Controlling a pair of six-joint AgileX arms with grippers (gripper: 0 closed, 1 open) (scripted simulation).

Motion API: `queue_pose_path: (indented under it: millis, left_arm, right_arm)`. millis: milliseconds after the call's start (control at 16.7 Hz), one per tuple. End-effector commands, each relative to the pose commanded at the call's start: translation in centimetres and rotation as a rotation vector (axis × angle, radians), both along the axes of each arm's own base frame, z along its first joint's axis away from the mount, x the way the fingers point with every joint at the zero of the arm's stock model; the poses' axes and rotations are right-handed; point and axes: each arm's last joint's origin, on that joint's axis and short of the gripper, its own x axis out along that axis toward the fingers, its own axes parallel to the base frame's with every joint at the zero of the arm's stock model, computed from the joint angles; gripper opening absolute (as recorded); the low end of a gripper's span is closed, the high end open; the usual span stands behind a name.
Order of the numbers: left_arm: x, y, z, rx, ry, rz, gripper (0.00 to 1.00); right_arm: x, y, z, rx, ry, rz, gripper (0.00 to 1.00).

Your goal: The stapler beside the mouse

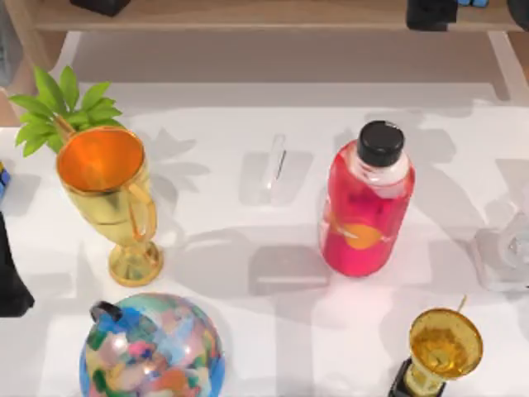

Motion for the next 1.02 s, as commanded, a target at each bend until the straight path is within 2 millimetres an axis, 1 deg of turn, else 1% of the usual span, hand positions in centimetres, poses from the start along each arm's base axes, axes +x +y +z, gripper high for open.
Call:
queue_pose_path:
  millis: [120, 180, 300, 480, 660, 840, 960, 1020]
  left_arm:
    - [0.0, 0.0, 0.0, 0.0, 0.0, 0.0, 1.0]
    - [0.0, 0.0, 0.0, 0.0, 0.0, 0.0, 1.0]
    - [0.0, 0.0, 0.0, 0.0, 0.0, 0.0, 1.0]
    - [0.0, 0.0, 0.0, 0.0, 0.0, 0.0, 1.0]
    - [0.0, 0.0, 0.0, 0.0, 0.0, 0.0, 1.0]
    - [0.0, 0.0, 0.0, 0.0, 0.0, 0.0, 1.0]
    - [0.0, 0.0, 0.0, 0.0, 0.0, 0.0, 1.0]
    - [0.0, 0.0, 0.0, 0.0, 0.0, 0.0, 1.0]
  right_arm:
    - [3.5, 3.9, 0.7, 0.011, 0.059, -0.005, 1.0]
    - [5.1, 5.8, 0.6, 0.015, 0.091, -0.011, 1.0]
    - [8.0, 9.4, -0.9, 0.017, 0.162, -0.029, 1.0]
    - [11.1, 13.8, -4.9, 0.002, 0.287, -0.077, 1.0]
    - [13.1, 16.7, -10.2, -0.036, 0.418, -0.145, 1.0]
    - [14.2, 18.5, -15.9, -0.09, 0.541, -0.22, 1.0]
    - [14.7, 19.0, -18.9, -0.121, 0.603, -0.266, 1.0]
    - [14.8, 19.1, -20.1, -0.132, 0.626, -0.285, 1.0]
